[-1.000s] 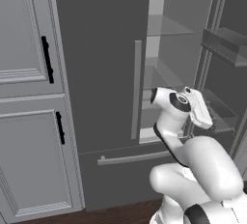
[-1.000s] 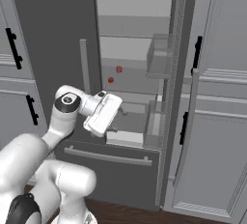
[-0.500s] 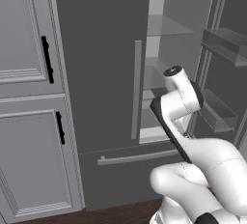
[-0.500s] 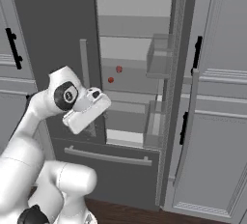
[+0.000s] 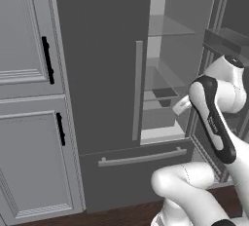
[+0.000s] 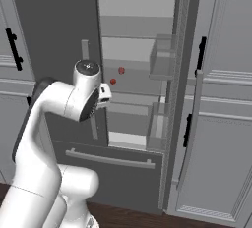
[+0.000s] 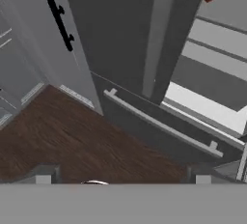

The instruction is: Take the strawberry from the fridge and place it on top of the pancake, located on the dining counter.

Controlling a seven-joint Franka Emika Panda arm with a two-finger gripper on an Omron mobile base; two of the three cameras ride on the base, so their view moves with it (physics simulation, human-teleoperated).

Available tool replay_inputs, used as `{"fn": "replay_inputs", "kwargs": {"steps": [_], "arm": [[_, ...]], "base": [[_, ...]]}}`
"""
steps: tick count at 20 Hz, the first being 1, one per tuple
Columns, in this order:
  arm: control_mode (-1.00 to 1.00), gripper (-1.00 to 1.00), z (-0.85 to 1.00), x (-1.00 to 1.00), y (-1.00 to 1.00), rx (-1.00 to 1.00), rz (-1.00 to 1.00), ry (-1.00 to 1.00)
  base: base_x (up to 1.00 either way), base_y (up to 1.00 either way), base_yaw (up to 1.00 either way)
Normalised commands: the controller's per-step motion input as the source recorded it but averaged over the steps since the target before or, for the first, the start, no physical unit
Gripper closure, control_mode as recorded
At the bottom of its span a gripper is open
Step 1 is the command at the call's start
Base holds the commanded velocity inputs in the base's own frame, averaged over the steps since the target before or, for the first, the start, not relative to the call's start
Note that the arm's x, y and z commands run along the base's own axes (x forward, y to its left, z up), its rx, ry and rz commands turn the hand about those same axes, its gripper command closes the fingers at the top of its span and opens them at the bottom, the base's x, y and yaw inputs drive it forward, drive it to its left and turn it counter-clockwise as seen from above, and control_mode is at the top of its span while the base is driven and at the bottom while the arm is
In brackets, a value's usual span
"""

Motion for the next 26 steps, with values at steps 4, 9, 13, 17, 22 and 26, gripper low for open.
{"fn": "replay_inputs", "kwargs": {"steps": [4,9,13,17,22,26], "arm": [[-1.00,-1.00,0.72,0.33,0.61,0.39,-0.29,-0.35],[-1.00,-1.00,0.80,0.29,0.82,0.00,-0.42,-0.04],[-1.00,-1.00,0.58,0.48,0.37,-0.27,-0.34,0.01],[-1.00,-1.00,0.05,0.17,-0.01,-0.07,-0.04,0.04],[-1.00,-1.00,-0.01,0.69,-0.36,0.04,-0.06,0.11],[-1.00,-1.00,-0.22,0.91,-0.07,0.01,-0.17,0.02]], "base": [[0.00,0.00,0.00],[0.00,0.00,0.00],[0.00,0.00,0.00],[0.00,0.00,0.00],[0.00,0.00,0.00],[0.00,0.00,0.00]]}}
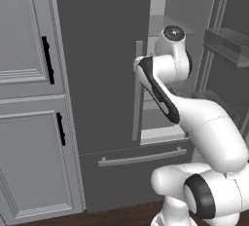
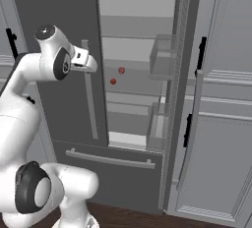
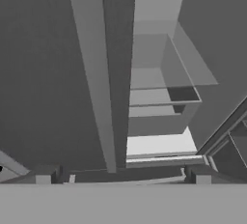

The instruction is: Take the strawberry from the fridge and place it on top of the pancake, located on the dining counter.

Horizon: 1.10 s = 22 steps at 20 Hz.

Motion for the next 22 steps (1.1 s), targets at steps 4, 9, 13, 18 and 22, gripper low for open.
{"fn": "replay_inputs", "kwargs": {"steps": [4,9,13,18,22], "arm": [[-1.00,-1.00,-0.05,0.46,0.40,0.00,-0.14,-0.10],[-1.00,-1.00,-0.03,0.64,0.02,0.01,0.00,0.00],[-1.00,-1.00,-0.10,0.71,0.00,0.00,0.00,0.00],[-1.00,-1.00,-0.25,0.61,0.00,0.00,0.00,-0.01],[-1.00,-1.00,-0.18,0.62,0.04,0.00,0.00,-0.01]], "base": [[0.00,0.00,0.00],[0.00,0.00,0.00],[0.00,0.00,0.00],[0.00,0.00,0.00],[0.00,0.00,0.00]]}}
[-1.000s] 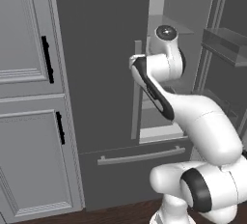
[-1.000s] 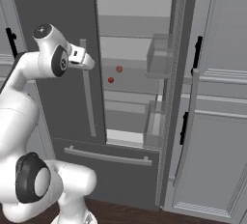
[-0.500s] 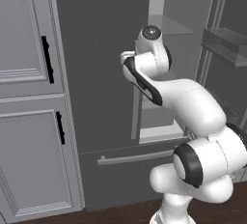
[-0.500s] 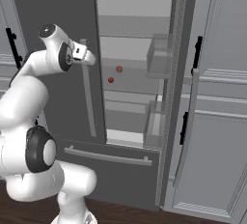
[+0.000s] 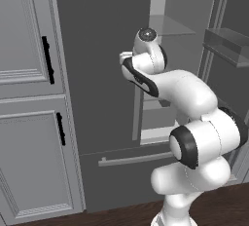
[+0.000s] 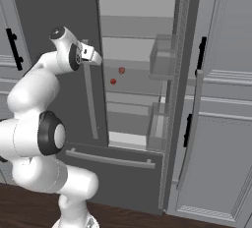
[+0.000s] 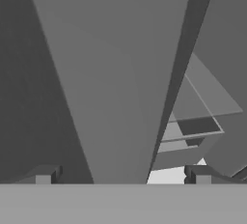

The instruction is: Take the strawberry from the fridge and place it on top of the pancake, located on the dining counter.

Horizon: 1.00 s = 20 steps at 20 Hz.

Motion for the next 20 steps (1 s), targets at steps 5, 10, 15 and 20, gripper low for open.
{"fn": "replay_inputs", "kwargs": {"steps": [5,10,15,20], "arm": [[-1.00,-1.00,-0.17,0.52,0.00,0.00,0.00,-0.07],[-1.00,-1.00,-0.22,0.58,0.00,0.00,0.00,-0.17],[-1.00,-1.00,-0.14,0.74,0.00,0.00,0.00,-0.17],[-1.00,-1.00,-0.06,0.62,0.06,0.00,0.00,-0.08]], "base": [[0.00,0.00,0.00],[0.00,0.00,0.00],[0.00,0.00,0.00],[0.00,0.00,0.00]]}}
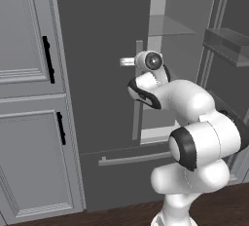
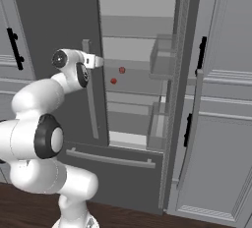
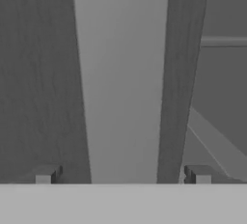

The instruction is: Take the strawberry from the fridge and place it on top of the pancake, located on the dining counter.

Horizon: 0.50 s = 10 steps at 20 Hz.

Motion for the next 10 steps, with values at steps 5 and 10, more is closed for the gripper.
{"fn": "replay_inputs", "kwargs": {"steps": [5,10], "arm": [[-1.00,1.00,0.00,0.21,0.11,0.00,0.00,0.01],[-1.00,1.00,0.00,-0.34,0.16,0.00,-0.05,0.06]], "base": [[0.00,0.00,0.00],[0.00,0.00,0.00]]}}
